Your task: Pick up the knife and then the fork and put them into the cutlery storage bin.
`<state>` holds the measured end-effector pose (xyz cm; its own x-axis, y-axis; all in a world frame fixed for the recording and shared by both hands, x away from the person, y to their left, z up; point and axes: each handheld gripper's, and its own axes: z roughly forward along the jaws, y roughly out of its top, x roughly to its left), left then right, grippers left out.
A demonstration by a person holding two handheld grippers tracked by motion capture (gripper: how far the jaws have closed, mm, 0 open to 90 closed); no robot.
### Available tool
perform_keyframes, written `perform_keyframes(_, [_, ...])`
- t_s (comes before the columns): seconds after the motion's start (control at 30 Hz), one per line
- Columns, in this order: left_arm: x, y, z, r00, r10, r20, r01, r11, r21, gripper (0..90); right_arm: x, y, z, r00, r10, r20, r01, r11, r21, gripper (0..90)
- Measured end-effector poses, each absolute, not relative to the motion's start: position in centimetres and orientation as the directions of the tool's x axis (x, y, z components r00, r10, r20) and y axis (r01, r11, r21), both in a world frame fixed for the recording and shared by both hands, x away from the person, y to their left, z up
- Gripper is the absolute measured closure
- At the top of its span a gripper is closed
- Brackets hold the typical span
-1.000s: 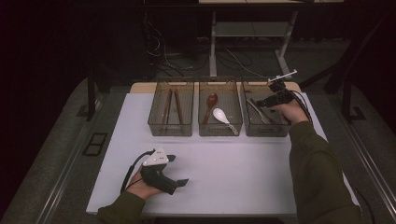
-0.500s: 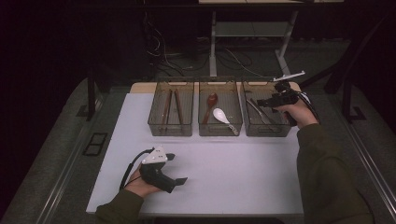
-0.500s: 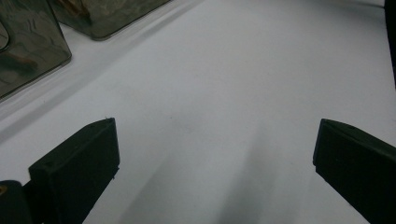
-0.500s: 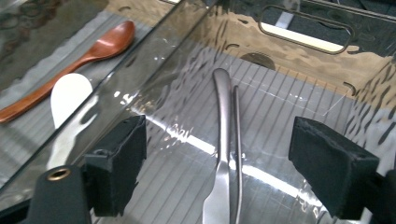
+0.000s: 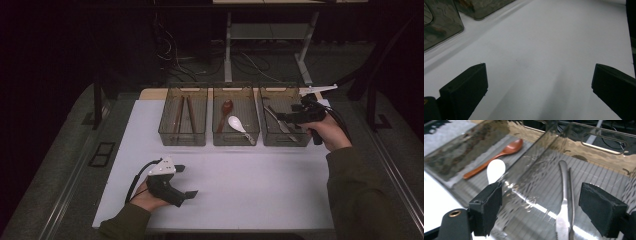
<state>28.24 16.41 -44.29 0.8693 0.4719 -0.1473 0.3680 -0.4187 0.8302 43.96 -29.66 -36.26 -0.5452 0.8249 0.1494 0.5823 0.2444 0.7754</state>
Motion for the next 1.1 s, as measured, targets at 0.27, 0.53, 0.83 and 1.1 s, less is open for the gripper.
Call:
perform_keyframes(0.27, [28.1,16.5,-44.3,0.871,0.472,-0.137,0.363,-0.429,0.827,0.0,40.9,-29.8,-36.6,-0.577,0.805,0.139,0.542,0.25,0.802,18.3])
perform_keyframes(0.53, [28.0,16.7,-44.2,0.865,0.483,-0.135,0.367,-0.425,0.827,0.0,37.6,-29.2,-36.8,-0.623,0.771,0.135,0.498,0.257,0.828,17.6])
perform_keyframes(0.83, [27.9,16.7,-44.2,0.864,0.485,-0.134,0.368,-0.427,0.826,0.0,34.3,-28.5,-38.1,-0.662,0.74,0.123,0.468,0.278,0.839,17.6])
perform_keyframes(1.1, [27.7,16.8,-44.2,0.863,0.487,-0.133,0.368,-0.426,0.827,0.0,32.0,-28.6,-39.9,-0.671,0.731,0.124,0.449,0.268,0.852,17.1])
